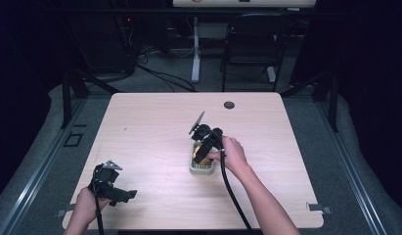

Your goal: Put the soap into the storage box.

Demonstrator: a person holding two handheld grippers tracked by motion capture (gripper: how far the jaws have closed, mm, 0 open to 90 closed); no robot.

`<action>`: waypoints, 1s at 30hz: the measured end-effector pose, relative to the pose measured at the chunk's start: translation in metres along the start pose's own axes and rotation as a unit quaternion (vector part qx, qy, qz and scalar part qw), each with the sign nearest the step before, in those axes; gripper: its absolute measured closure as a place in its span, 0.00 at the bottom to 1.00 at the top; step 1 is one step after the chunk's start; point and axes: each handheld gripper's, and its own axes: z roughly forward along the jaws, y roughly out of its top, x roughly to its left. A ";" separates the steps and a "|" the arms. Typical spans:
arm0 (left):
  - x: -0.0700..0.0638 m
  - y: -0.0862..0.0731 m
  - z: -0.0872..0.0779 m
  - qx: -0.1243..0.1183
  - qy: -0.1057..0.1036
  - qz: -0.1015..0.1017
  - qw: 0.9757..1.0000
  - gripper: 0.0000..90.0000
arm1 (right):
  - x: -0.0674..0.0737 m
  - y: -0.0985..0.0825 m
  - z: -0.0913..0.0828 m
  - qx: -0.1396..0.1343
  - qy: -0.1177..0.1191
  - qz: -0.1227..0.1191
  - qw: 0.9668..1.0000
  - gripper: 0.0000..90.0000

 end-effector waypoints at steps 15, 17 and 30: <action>-0.001 0.000 0.000 0.001 0.003 0.000 1.000 0.00 | 0.005 -0.036 -0.056 -0.047 0.000 -0.004 0.999 0.00; -0.002 0.000 0.000 0.000 0.004 0.001 1.000 0.00 | 0.006 -0.045 -0.064 -0.054 -0.003 -0.003 0.999 0.00; -0.002 0.001 0.001 0.001 0.004 0.001 1.000 0.00 | 0.001 -0.119 -0.102 -0.074 -0.020 0.030 0.997 0.00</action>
